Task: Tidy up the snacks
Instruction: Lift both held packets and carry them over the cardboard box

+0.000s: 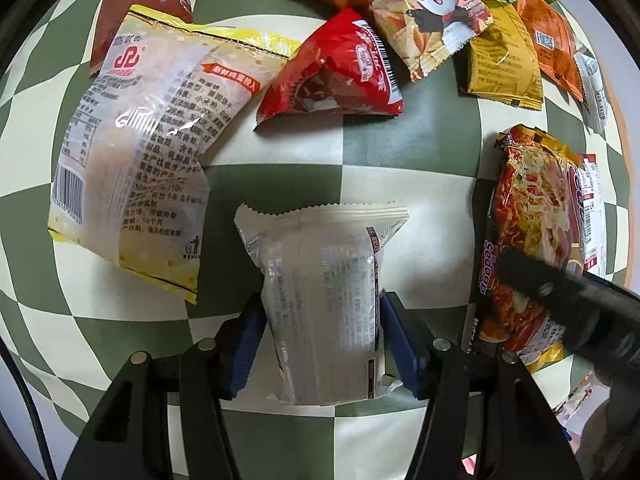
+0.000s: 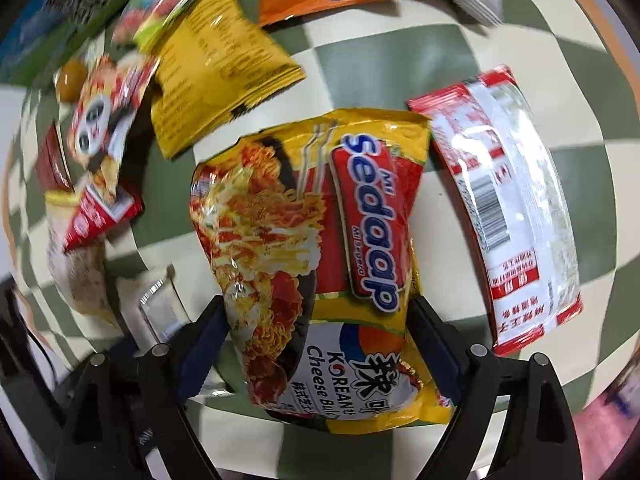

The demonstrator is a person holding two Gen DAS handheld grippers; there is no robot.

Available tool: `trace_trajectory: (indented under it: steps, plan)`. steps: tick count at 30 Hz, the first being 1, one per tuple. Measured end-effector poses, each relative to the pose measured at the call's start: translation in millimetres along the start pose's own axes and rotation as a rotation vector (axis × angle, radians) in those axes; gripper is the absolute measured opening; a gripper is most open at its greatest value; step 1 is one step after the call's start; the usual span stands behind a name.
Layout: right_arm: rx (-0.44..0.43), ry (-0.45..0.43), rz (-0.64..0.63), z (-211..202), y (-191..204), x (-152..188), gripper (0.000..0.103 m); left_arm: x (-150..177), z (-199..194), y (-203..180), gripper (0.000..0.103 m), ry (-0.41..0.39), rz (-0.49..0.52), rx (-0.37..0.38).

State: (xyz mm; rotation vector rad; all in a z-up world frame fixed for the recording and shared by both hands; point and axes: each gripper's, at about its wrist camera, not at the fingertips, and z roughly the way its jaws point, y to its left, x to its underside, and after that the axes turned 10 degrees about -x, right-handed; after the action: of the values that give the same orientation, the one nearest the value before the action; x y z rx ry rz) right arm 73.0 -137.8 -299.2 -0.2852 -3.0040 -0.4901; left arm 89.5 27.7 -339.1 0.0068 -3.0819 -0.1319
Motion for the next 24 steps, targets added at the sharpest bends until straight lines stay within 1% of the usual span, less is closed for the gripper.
trace_trajectory:
  steps: [2, 3, 4, 5, 7, 11, 15, 16, 17, 19, 21, 22, 24]
  plan:
    - [0.065, 0.03, -0.068, 8, 10, 2, 0.094, -1, -1, 1, 0.055, -0.006, 0.004, -0.007]
    - [0.104, 0.04, -0.099, 11, 14, 3, 0.093, -1, -3, 1, 0.055, -0.012, 0.012, -0.016]
    - [0.128, 0.023, -0.115, 11, 16, 6, 0.092, -1, -9, 2, 0.054, -0.023, 0.018, -0.025]
    - [0.15, 0.007, -0.123, 9, 17, 8, 0.089, -3, -13, 0, 0.053, -0.031, 0.019, -0.028]
    - [0.154, -0.013, -0.114, 4, 18, 12, 0.089, 0, -19, 2, 0.053, -0.045, 0.015, -0.029]
    - [0.134, -0.068, -0.098, -16, 15, 27, 0.088, 3, -37, 10, 0.051, -0.077, 0.008, -0.016]
    - [0.099, -0.126, -0.102, -42, 16, 47, 0.088, 7, -65, 14, 0.051, -0.117, 0.025, 0.004]
    - [0.082, -0.144, -0.105, -52, 17, 53, 0.088, 8, -74, 16, 0.049, -0.128, 0.028, 0.014]
    - [0.065, -0.158, -0.108, -60, 15, 59, 0.088, 9, -83, 18, 0.044, -0.138, 0.028, 0.023]
    - [0.026, -0.182, -0.117, -90, 13, 67, 0.088, 9, -104, 22, 0.043, -0.162, 0.032, 0.043]
    - [-0.014, -0.206, -0.127, -111, 11, 73, 0.088, 5, -123, 26, 0.043, -0.19, 0.034, 0.046]
    - [-0.031, -0.222, -0.132, -123, 10, 75, 0.088, -1, -129, 28, 0.043, -0.206, 0.037, 0.046]
    - [-0.052, -0.25, -0.152, -146, 5, 75, 0.088, -12, -126, 30, 0.044, -0.207, 0.045, 0.059]
